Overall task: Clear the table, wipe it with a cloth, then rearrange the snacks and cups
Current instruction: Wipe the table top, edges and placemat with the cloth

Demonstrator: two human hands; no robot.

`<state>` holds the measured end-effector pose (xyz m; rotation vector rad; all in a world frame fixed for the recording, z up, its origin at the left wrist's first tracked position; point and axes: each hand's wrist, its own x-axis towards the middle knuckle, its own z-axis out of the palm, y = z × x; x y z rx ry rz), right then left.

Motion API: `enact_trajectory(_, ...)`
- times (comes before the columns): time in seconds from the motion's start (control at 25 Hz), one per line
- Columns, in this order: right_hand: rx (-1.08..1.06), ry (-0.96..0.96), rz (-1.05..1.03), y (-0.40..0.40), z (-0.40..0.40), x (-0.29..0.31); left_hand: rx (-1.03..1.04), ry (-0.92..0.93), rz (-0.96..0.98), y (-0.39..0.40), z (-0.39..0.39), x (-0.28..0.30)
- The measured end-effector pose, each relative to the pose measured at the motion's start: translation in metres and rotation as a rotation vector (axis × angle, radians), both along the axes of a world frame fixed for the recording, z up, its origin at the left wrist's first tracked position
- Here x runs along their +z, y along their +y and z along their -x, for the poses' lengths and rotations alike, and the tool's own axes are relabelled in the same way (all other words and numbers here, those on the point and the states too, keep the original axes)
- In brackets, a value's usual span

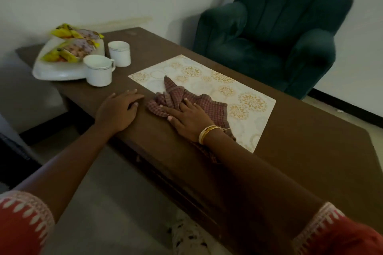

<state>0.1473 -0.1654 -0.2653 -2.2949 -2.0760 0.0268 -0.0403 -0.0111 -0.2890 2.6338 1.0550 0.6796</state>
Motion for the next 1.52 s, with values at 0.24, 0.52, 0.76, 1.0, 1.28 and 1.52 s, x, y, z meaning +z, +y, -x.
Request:
enact_trajectory(0.24, 0.107, -0.085, 0.035, -0.076, 0.096, 0.002, -0.058, 0.094, 0.025, -0.038, 0.05, -0.01)
enact_trajectory(0.52, 0.033, -0.255, -0.032, -0.113, 0.115, -0.017, -0.121, 0.063, -0.075, -0.023, 0.058, -0.018)
enact_trajectory(0.76, -0.133, -0.034, 0.056, -0.002, 0.124, -0.009, -0.13, -0.209, -0.156, -0.005, 0.069, -0.034)
enact_trajectory(1.0, -0.211, 0.067, 0.08, 0.055, 0.14, -0.004, -0.119, -0.088, -0.138, 0.003, 0.08, -0.035)
enact_trajectory(1.28, -0.307, -0.137, -0.167, -0.058, 0.146, -0.029, -0.165, 0.103, -0.199, -0.096, 0.08, -0.034)
enact_trajectory(1.52, -0.473, -0.266, -0.351, -0.217, 0.115, -0.05, -0.143, 0.168, -0.164, -0.164, 0.089, -0.041)
